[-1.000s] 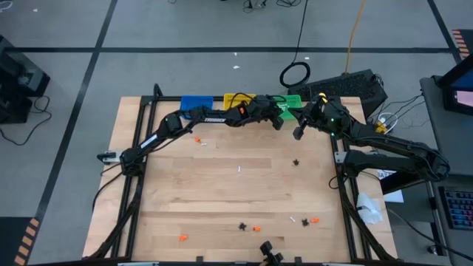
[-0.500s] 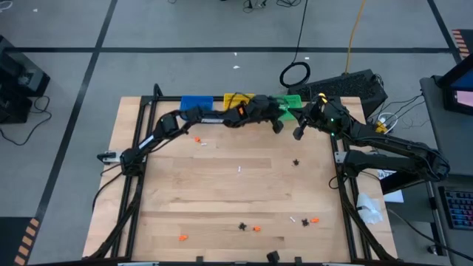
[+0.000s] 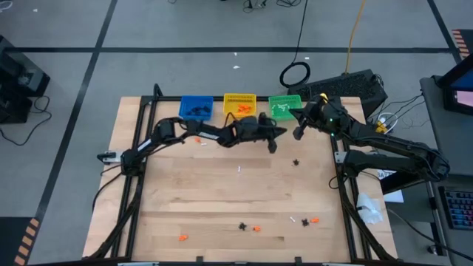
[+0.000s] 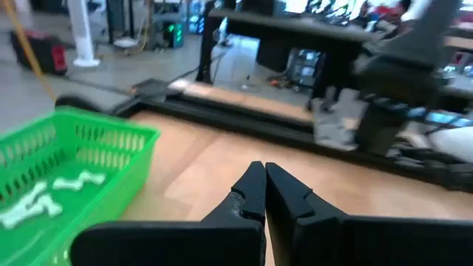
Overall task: Sort Halloween decoration
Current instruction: Put the black spider toy into the blue bin
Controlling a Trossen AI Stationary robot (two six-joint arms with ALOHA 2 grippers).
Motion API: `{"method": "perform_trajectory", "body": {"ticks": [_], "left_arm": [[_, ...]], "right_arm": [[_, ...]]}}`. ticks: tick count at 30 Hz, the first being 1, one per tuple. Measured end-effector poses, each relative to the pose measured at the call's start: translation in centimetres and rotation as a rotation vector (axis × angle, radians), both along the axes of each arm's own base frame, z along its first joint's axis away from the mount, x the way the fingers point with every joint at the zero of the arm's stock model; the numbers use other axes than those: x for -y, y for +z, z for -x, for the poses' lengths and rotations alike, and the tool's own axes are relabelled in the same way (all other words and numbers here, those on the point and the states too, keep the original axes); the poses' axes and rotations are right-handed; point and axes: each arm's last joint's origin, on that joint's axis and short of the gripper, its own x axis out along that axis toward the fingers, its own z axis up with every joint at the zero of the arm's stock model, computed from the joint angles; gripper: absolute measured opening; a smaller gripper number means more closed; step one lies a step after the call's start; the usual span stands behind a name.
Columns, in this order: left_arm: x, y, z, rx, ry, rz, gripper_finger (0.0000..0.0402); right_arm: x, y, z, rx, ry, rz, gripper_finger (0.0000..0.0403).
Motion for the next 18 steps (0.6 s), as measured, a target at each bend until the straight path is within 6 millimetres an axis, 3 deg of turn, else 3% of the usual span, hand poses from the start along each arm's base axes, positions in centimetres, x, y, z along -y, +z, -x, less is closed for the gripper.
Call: {"method": "perform_trajectory", "body": {"ticks": [4, 11, 18], "left_arm": [[2.0, 1.3, 2.5, 0.034, -0.031, -0.047, 0.0000], [4.5, 0.9, 9.2, 0.114, -0.053, -0.056, 0.0000], [6.5, 0.4, 15.2, 0.073, -0.077, -0.057, 0.0000]], "right_arm": [[-0.1, -0.4, 0.1, -0.027, -0.002, -0.036, 0.0000], [-0.3, -0.5, 0.0, -0.004, -0.002, -0.084, 0.0011], [-0.8, -1.1, -0.5, -0.013, 0.013, -0.160, 0.0043]]}}
